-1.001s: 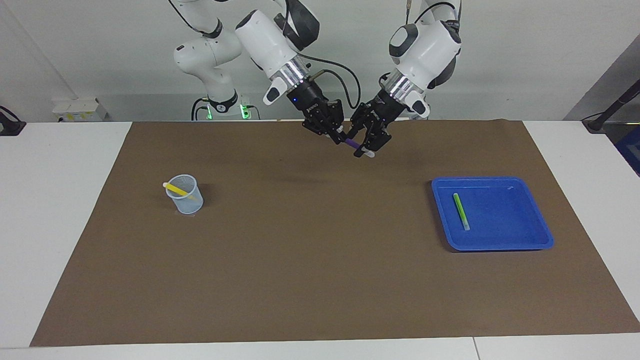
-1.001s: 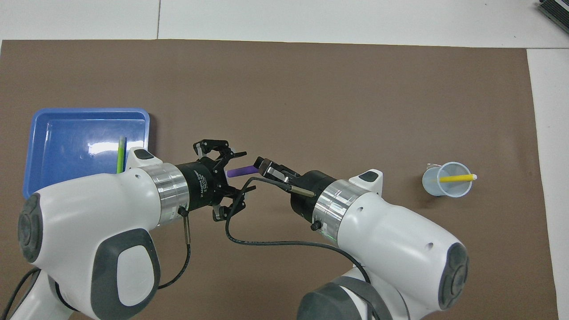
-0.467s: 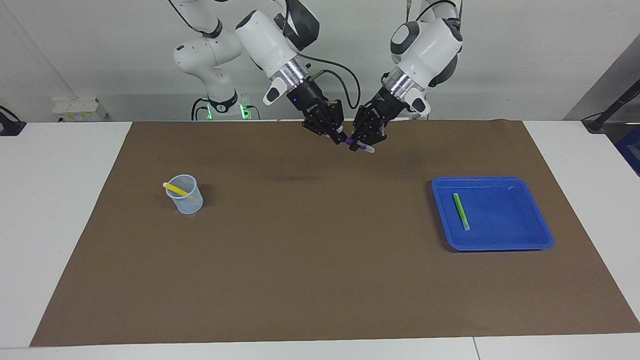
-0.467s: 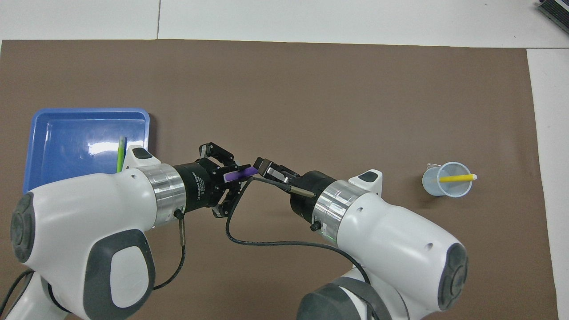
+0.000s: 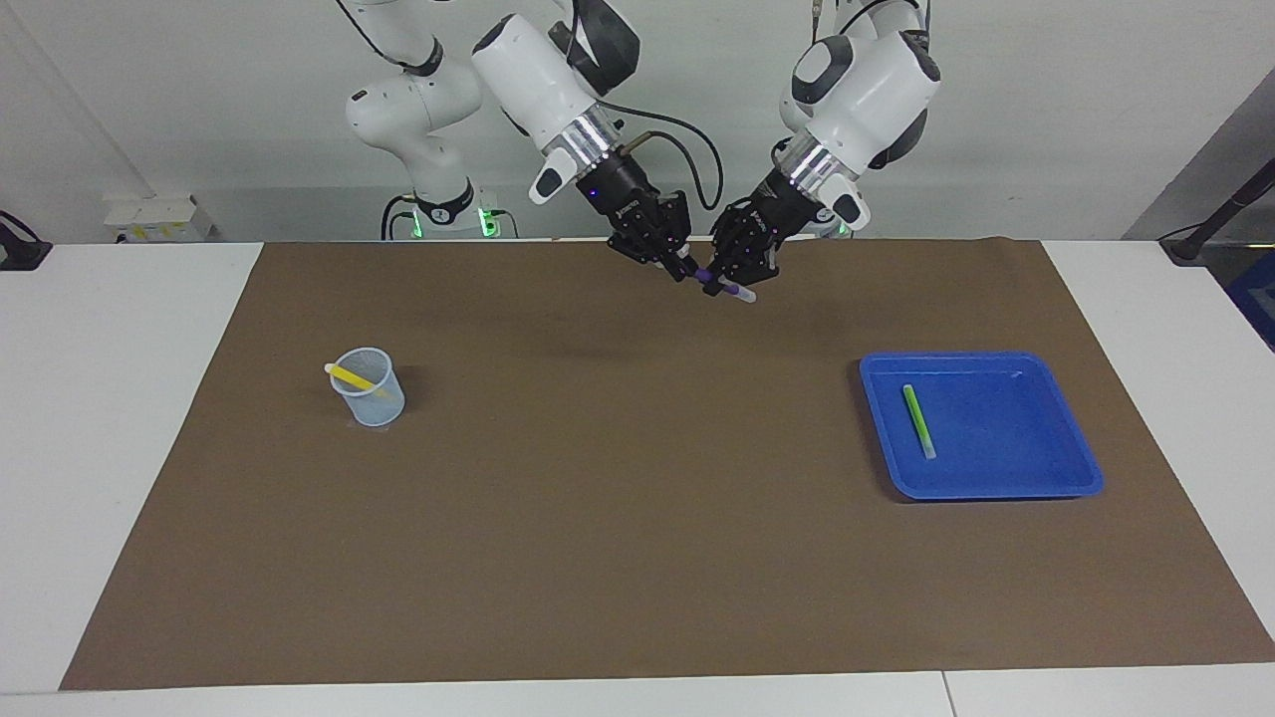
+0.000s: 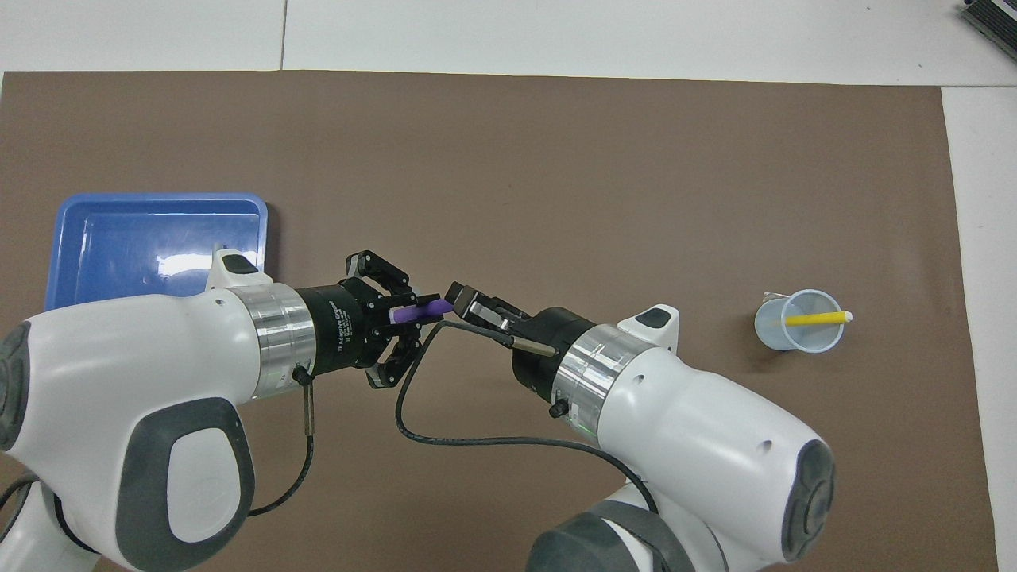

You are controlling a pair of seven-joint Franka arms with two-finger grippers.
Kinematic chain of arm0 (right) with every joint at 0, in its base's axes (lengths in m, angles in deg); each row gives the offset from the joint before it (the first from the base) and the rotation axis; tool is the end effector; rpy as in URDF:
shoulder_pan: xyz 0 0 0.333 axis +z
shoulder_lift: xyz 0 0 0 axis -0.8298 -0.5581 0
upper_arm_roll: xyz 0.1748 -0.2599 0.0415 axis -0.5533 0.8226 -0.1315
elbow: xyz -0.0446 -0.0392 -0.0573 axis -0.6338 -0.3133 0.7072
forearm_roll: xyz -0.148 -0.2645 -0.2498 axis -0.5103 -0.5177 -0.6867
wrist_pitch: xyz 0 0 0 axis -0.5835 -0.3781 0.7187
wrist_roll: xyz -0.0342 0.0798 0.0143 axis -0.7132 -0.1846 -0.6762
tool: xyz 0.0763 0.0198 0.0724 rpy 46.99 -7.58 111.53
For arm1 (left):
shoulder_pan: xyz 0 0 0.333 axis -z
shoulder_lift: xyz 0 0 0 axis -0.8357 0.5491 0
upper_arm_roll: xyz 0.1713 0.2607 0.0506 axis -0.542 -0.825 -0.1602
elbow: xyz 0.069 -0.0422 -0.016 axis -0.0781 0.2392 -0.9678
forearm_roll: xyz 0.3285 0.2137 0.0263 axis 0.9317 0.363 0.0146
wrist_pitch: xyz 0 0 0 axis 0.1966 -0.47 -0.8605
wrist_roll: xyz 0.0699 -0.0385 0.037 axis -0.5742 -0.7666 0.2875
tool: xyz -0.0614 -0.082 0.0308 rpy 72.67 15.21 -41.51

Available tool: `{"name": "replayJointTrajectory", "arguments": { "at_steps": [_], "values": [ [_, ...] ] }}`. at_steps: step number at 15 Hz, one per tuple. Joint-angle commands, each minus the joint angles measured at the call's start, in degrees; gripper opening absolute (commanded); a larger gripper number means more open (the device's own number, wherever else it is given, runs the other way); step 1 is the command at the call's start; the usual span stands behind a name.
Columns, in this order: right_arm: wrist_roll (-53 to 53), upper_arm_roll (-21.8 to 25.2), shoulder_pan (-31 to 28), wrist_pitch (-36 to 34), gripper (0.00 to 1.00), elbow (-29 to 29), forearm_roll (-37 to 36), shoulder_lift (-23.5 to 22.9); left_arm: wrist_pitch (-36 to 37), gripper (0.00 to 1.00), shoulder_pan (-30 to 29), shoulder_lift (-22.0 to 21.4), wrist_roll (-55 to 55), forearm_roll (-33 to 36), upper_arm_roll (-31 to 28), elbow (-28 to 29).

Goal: Right arm passes pens to left for tray arrangement
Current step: 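Open the right gripper and pull the purple pen away with the left gripper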

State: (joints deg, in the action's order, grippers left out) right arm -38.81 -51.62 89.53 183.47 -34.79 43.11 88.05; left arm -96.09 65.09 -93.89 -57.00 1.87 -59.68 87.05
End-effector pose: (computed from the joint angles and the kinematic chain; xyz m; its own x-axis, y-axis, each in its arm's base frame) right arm 0.4542 0.3385 0.5372 0.8553 -0.5086 0.0987 -0.2687 -0.5983 -0.7549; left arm 0.4537 -0.2629 0.5356 -0.0208 0.7896 -0.6133 0.9831 0.1278 0.1313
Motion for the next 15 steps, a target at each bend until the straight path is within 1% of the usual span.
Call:
{"name": "replayJointTrajectory", "arguments": {
  "at_steps": [1, 2, 4, 5, 7, 8, 9, 11, 13, 14, 15],
  "values": [
    [2.41, 0.49, -0.76, -0.66, 0.66, 0.10, 2.24, -0.42, 2.80, 0.00, -1.10, -1.21, 0.68, 0.67, -0.18, -0.48],
    [2.32, 0.49, -0.76, -0.84, 1.00, 0.10, 2.33, -0.42, 2.89, 0.00, -1.10, -1.21, 0.77, 0.75, -0.09, -0.48],
    [2.85, 0.58, -1.03, -1.36, 1.00, 0.10, 2.33, -0.42, 2.89, 0.00, -1.10, -1.21, 0.77, 0.76, -0.18, -0.48],
    [3.11, 0.58, -1.72, -2.84, 1.00, 0.10, 2.24, -0.33, 2.89, 0.00, -1.10, -1.21, 0.86, 0.76, -0.18, -0.48],
    [7.92, 0.75, -3.39, -8.36, 1.00, 0.10, 2.16, 0.19, 3.32, 0.00, -1.19, -1.21, 3.39, 1.63, -0.27, -0.48],
    [10.47, 0.84, -5.40, -13.09, 1.00, 0.10, 1.37, 0.45, 5.24, 0.00, -2.23, -1.21, 6.45, 3.72, -0.27, -0.48],
    [12.24, 0.93, -7.86, -18.45, 1.00, 0.10, 1.19, 0.89, 8.22, 0.00, -3.20, -1.30, 11.27, 6.88, -0.27, -0.74],
    [14.71, 1.02, -12.17, -25.85, 1.00, 0.10, -2.13, 1.51, 14.63, 0.00, -5.13, -1.65, 24.69, 10.85, -0.35, -1.36],
    [15.06, 0.93, -15.16, -32.09, 1.00, 0.10, -10.54, 2.21, 20.18, 0.00, -8.12, -2.18, 40.34, 13.40, -0.35, -1.53],
    [16.72, 0.93, -16.74, -35.17, 1.00, 0.10, -14.68, 2.48, 22.81, 0.00, -9.87, -2.53, 47.46, 15.59, -0.35, -1.53],
    [20.48, 0.93, -18.06, -38.07, 1.00, 0.10, -16.98, 2.91, 25.19, 0.00, -11.63, -2.62, 54.23, 17.96, -0.35, -1.71]
  ]
}}
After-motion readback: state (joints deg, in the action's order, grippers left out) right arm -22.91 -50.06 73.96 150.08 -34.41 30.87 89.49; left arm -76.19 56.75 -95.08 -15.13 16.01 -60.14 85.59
